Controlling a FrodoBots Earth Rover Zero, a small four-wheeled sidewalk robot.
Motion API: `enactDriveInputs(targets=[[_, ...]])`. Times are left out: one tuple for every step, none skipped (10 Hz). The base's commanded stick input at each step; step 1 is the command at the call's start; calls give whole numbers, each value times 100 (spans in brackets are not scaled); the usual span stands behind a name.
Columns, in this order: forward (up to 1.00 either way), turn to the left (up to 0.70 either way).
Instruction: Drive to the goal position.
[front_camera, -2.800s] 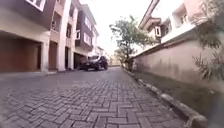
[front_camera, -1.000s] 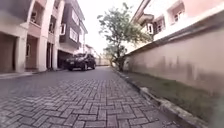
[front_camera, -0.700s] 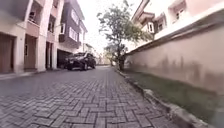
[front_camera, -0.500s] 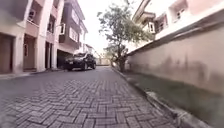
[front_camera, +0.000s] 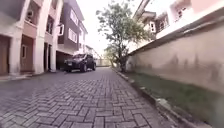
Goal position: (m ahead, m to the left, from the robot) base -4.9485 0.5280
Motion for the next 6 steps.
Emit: enactDriveInputs(targets=[[70,0],[70,0],[70,0],[70,0],[70,0],[70,0]])
